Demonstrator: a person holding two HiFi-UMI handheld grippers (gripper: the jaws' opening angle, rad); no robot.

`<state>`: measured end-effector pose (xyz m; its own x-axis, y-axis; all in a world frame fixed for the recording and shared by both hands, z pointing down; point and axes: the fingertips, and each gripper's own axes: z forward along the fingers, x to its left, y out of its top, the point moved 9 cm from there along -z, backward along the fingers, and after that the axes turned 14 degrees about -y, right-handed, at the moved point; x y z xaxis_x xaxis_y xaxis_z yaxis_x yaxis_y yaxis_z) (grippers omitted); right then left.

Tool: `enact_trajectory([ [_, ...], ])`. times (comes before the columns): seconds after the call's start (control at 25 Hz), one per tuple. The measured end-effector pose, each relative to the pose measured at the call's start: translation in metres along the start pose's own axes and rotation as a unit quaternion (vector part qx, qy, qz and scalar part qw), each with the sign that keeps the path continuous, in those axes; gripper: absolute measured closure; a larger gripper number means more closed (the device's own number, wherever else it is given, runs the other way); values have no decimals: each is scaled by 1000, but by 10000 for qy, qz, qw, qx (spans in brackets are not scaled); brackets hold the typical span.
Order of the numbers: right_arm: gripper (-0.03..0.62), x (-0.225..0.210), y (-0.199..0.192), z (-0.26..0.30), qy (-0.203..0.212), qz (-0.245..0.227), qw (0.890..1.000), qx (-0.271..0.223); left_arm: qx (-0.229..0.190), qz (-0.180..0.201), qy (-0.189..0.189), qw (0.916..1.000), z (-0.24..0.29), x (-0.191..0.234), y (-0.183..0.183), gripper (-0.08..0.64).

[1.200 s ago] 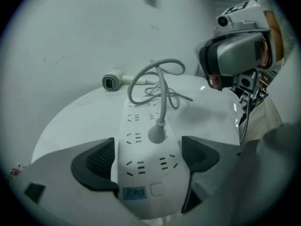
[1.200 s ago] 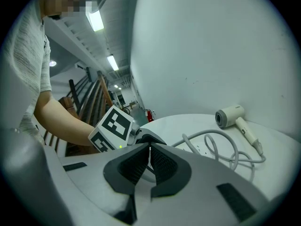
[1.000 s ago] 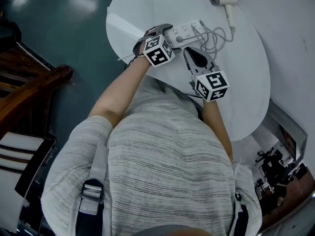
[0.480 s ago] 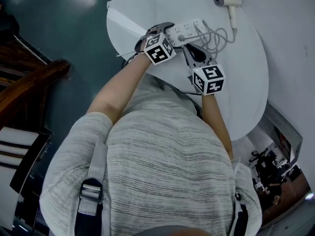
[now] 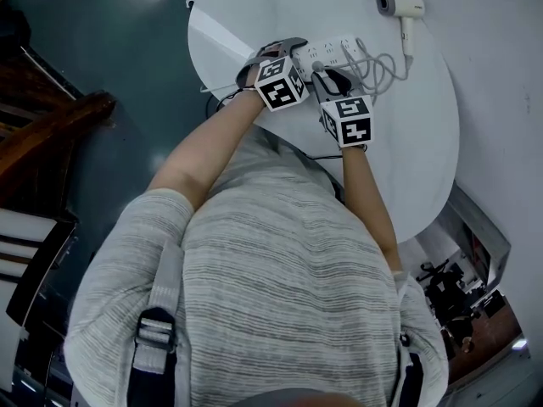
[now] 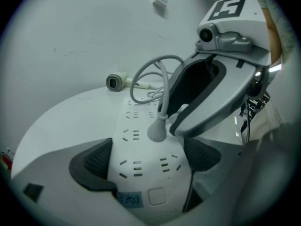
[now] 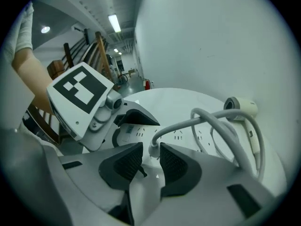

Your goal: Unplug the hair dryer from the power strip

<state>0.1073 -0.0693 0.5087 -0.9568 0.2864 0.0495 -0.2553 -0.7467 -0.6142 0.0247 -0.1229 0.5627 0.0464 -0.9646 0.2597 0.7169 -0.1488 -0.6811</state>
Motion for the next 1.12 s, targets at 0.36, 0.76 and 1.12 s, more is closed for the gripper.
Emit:
enact_trajectory([
  [0.36,518,4,9,11,-419,-1007,9938,231,-1,-70,-43,10000,3,2,1,98],
  [0.76,534,3,16,10,-376,-930,9933,574,62,-147,-86,9998,5,4,1,98],
  [1.12,540,5,18,4,-397,-979,9919,699,129,-241,-166,9995,4,5,2,98],
])
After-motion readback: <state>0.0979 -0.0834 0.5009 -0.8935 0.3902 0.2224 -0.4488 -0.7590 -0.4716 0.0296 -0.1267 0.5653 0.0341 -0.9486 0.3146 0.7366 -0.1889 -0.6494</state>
